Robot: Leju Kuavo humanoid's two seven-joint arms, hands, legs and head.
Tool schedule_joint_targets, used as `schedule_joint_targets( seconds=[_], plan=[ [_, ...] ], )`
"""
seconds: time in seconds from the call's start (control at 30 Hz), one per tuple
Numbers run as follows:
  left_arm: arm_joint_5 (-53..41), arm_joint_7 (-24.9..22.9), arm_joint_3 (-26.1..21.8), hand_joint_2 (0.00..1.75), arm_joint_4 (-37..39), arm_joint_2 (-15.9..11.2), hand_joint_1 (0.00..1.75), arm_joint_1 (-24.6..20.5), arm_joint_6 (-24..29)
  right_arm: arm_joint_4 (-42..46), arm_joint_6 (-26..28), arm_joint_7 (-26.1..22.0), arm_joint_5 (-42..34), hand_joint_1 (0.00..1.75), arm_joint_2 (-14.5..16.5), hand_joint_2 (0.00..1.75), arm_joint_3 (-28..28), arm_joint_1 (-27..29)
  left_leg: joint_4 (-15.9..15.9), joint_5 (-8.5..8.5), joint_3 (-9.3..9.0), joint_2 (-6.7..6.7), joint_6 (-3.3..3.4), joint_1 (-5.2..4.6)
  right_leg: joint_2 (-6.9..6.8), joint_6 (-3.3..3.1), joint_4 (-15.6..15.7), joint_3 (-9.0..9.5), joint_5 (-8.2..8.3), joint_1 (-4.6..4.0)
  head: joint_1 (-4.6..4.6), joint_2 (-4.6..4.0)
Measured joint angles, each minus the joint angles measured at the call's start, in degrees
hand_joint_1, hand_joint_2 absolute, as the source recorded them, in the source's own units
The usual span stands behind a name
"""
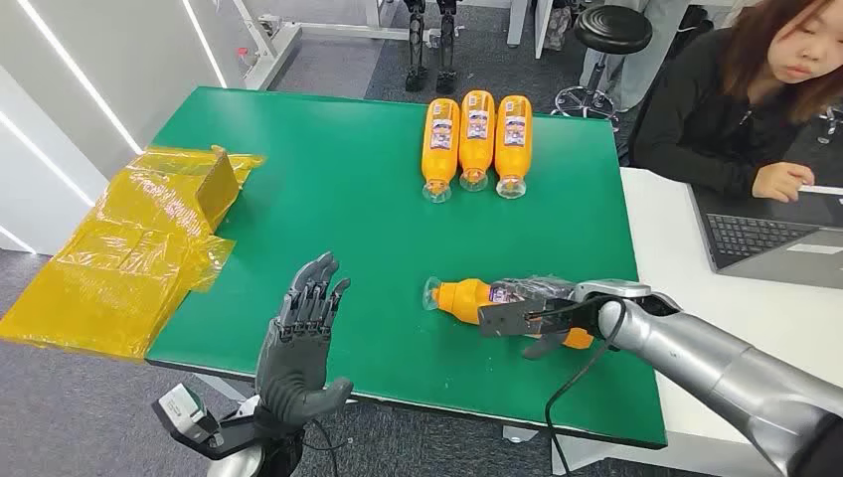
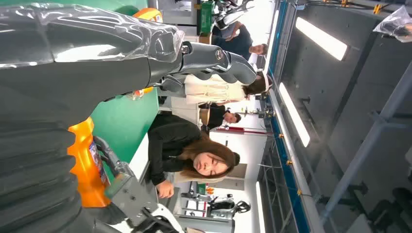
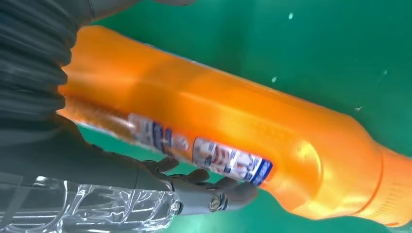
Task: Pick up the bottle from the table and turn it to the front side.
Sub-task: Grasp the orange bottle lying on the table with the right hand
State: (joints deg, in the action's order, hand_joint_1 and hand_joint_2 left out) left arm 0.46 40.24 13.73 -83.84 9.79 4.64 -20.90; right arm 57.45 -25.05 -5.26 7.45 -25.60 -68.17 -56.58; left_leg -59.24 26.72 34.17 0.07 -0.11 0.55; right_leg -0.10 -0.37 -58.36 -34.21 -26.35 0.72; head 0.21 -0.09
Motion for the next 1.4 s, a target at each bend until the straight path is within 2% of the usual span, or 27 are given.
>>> schedule_joint_targets(
  seconds=[0.2,0.43,0.5,0.57,0.63,0.9,1.2,1.4],
  plan=[
    [0.67,0.0,-0.7,1.75,-0.04,-0.13,0.0,0.9,0.08,-0.18,3.92,-2.22,1.67,0.0,-1.63,1.75,0.04,3.52,0.01,0.03,-0.13,-0.02,0.01,0.01,-0.06,0.03,0.04,0.17,-0.04,-0.01,-0.01,0.0],
    [1.38,0.0,-1.17,1.75,-0.37,-0.43,0.0,1.96,0.0,2.28,8.78,-3.13,8.09,0.01,-3.17,1.75,2.74,10.31,0.05,0.41,-1.05,0.03,0.0,0.1,0.01,0.04,0.21,1.05,-0.31,-0.13,-0.07,0.0],
    [1.44,0.0,-1.21,1.75,-0.66,-0.5,0.0,2.41,0.02,4.21,10.03,-2.94,9.94,0.21,-4.13,1.75,4.08,12.83,0.05,0.45,-1.2,-0.01,0.03,0.1,-0.05,0.06,0.24,1.19,-0.38,-0.14,-0.04,0.0],
    [1.52,0.0,-1.26,1.75,-1.09,-0.56,0.0,3.02,0.04,6.68,11.58,-2.66,11.83,1.07,-5.19,1.75,5.78,15.72,0.05,0.45,-1.27,-0.04,0.04,0.1,-0.1,0.07,0.26,1.36,-0.39,-0.14,0.0,0.0],
    [1.57,0.0,-1.31,1.75,-1.43,-0.61,0.0,3.49,0.03,8.94,12.71,-2.36,13.5,1.75,-5.81,1.75,7.6,18.15,0.04,0.46,-1.36,-0.02,0.05,0.11,-0.09,0.07,0.28,1.52,-0.37,-0.14,0.0,0.0],
    [1.39,0.0,-1.35,1.75,-2.02,-0.59,0.0,3.67,-0.04,13.68,13.33,-2.04,20.62,1.75,-5.9,1.75,14.27,24.43,0.05,0.52,-1.48,-0.01,0.07,0.11,-0.08,0.06,0.32,1.65,-0.4,-0.15,-0.01,0.0],
    [1.22,0.0,-1.36,1.75,-2.08,-0.56,0.0,3.65,-0.54,16.78,16.04,-1.63,25.83,1.75,-5.18,1.75,18.95,28.8,0.06,0.53,-1.45,-0.01,0.05,0.12,-0.08,0.04,0.32,1.63,-0.42,-0.16,-0.01,0.0],
    [0.6,0.0,-1.37,1.75,-2.11,-0.5,0.0,3.68,-0.14,17.88,23.85,-3.71,30.51,1.75,-3.79,1.75,21.7,30.0,0.07,0.52,-1.27,-0.02,0.06,0.1,-0.08,0.03,0.28,1.5,-0.41,-0.15,0.0,0.0]
  ],
)
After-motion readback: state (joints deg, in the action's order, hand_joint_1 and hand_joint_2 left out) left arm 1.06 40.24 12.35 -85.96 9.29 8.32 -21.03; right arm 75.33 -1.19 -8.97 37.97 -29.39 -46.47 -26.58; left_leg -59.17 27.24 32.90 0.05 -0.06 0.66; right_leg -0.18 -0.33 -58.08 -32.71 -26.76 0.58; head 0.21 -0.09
